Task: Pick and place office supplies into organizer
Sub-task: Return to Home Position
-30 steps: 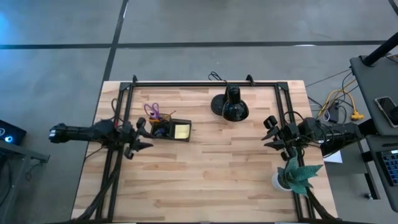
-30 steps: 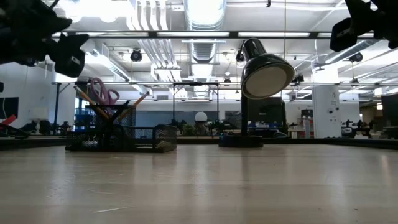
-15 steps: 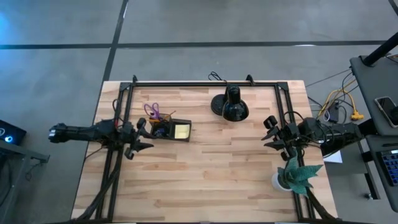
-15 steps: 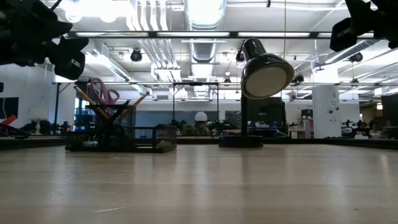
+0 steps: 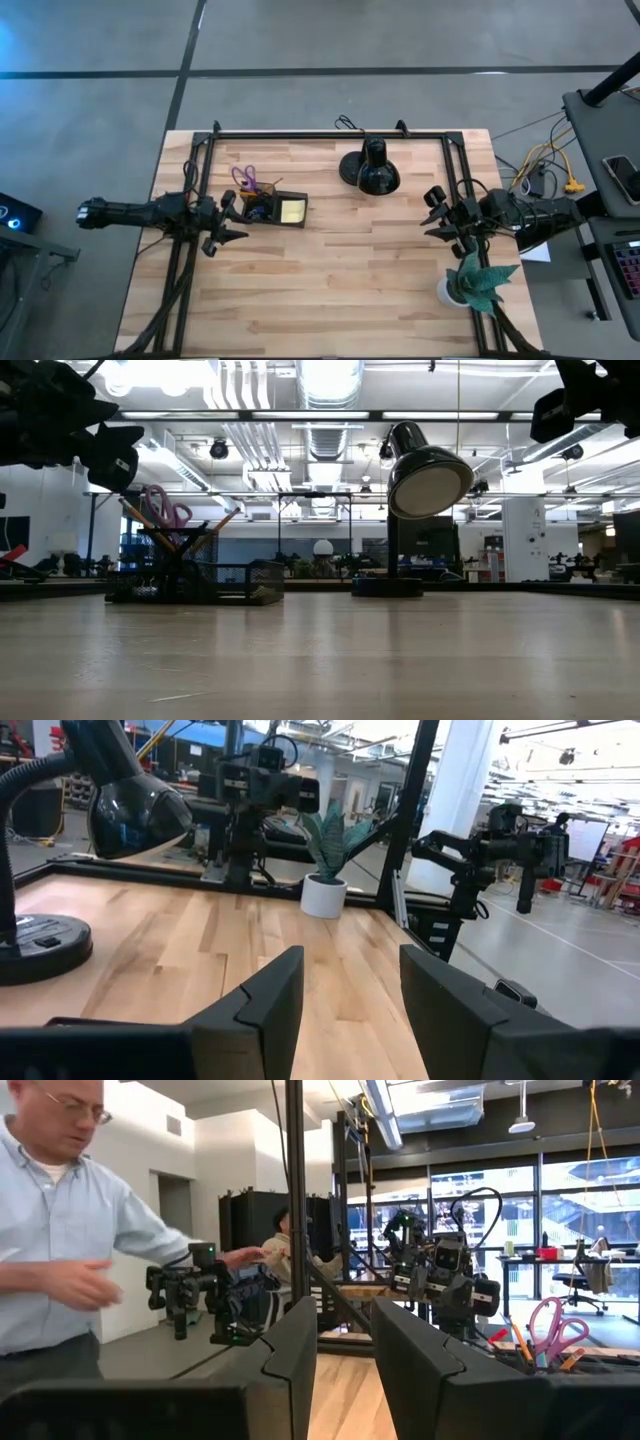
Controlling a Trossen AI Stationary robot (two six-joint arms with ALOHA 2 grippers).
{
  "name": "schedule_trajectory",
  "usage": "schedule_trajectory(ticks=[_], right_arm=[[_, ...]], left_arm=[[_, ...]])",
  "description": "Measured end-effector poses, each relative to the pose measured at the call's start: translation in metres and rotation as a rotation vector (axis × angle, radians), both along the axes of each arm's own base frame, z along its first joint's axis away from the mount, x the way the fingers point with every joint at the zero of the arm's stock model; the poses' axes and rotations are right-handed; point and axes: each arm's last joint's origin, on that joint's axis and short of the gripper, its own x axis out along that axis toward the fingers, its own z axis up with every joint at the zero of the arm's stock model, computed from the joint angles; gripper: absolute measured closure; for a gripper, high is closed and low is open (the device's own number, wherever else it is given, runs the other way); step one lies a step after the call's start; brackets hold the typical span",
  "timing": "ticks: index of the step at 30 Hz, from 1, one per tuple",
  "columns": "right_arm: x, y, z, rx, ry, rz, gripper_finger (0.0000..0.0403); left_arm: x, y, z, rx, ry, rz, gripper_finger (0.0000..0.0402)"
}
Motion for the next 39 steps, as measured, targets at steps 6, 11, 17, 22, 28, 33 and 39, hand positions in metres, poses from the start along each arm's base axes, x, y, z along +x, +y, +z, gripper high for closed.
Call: schedule_trajectory(ticks=[6,11,17,22,28,33,39], right_arm=[[0.0,0.0,0.0,0.0,0.0,0.0,0.0312],[0.0,0.0,0.0,0.0,0.0,0.0,0.0312],[0.0,0.0,0.0,0.0,0.0,0.0,0.0312],[0.0,0.0,0.0,0.0,0.0,0.0,0.0312],[0.0,0.0,0.0,0.0,0.0,0.0,0.0312],[0.0,0.0,0.0,0.0,0.0,0.0,0.0312],[0.0,0.0,0.0,0.0,0.0,0.0,0.0312]], left_arm=[[0.0,0.0,0.0,-0.001,-0.005,0.0,0.0253],[-0.001,0.005,0.001,0.001,-0.015,0.051,0.0253],[-0.002,0.014,0.001,0.203,-0.023,0.319,0.0253],[-0.002,0.012,0.002,0.229,-0.037,0.31,0.0253],[-0.002,0.01,0.002,0.228,-0.039,0.284,0.0253],[-0.002,0.01,0.002,0.23,-0.032,0.284,0.0253],[-0.001,0.009,0.001,0.232,-0.02,0.282,0.0253]])
